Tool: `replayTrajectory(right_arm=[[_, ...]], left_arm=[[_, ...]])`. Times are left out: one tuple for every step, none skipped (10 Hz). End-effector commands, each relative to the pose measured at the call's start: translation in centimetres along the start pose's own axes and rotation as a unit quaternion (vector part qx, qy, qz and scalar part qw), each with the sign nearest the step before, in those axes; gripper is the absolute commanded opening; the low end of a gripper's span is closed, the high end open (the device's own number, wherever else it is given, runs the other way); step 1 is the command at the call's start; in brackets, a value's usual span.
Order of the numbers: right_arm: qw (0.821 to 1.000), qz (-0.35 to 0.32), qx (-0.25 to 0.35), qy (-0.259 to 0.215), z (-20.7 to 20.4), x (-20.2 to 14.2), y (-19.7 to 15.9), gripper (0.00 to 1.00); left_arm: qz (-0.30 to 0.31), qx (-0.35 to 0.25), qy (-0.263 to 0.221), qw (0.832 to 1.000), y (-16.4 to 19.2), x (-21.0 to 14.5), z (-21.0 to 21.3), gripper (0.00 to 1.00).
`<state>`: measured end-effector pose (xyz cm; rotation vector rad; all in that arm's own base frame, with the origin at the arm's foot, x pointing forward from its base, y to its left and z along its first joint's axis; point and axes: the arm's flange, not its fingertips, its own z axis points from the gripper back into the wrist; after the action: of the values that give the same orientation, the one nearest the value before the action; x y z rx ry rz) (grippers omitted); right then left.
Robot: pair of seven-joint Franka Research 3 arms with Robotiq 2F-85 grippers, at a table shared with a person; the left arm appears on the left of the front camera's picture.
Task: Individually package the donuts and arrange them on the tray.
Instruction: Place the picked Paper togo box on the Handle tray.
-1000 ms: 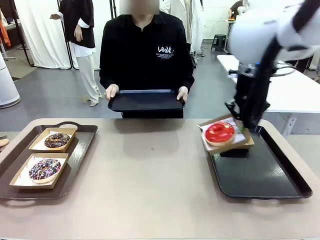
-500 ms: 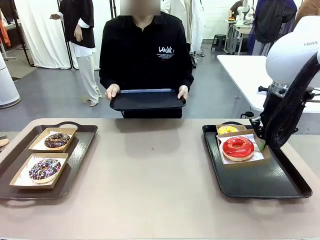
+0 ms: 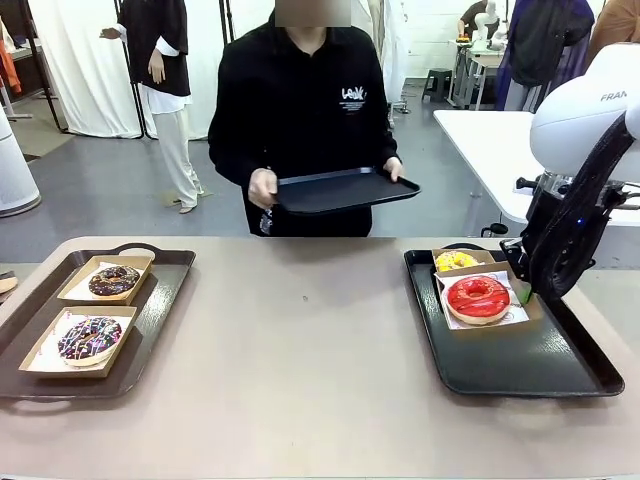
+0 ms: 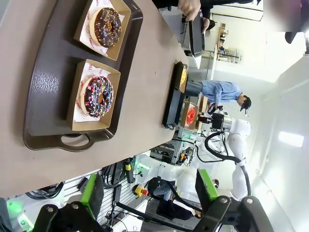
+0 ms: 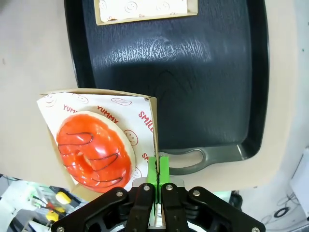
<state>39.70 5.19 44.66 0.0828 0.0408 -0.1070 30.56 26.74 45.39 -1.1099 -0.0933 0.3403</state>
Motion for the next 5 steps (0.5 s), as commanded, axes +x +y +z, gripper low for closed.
replayTrajectory(right_arm=[[1.000,-0.008,0.002,0.001,0.21,-0.31,0.14,0.01],[1.000,-0.008,0.002,0.001,0.21,-0.31,0.14,0.01],[1.000,-0.008,0.002,0.001,0.21,-0.31,0.14,0.01],[1.000,0.000,0.000,-0.002,0.23,-0.11,0.01,0.01],[0.998,0.054,0.000,-0.012,-0.27,0.36,0.12,0.01]], left_arm=[[-0.005,-0.007,-0.001,1.000,-0.08,-0.17,0.19,1.00],[-0.005,-0.007,-0.001,1.000,-0.08,-0.17,0.19,1.00],[-0.005,-0.007,-0.001,1.000,-0.08,-0.17,0.19,1.00],[-0.005,-0.007,-0.001,1.000,-0.08,-0.17,0.19,1.00],[-0.005,-0.007,-0.001,1.000,-0.08,-0.17,0.19,1.00]])
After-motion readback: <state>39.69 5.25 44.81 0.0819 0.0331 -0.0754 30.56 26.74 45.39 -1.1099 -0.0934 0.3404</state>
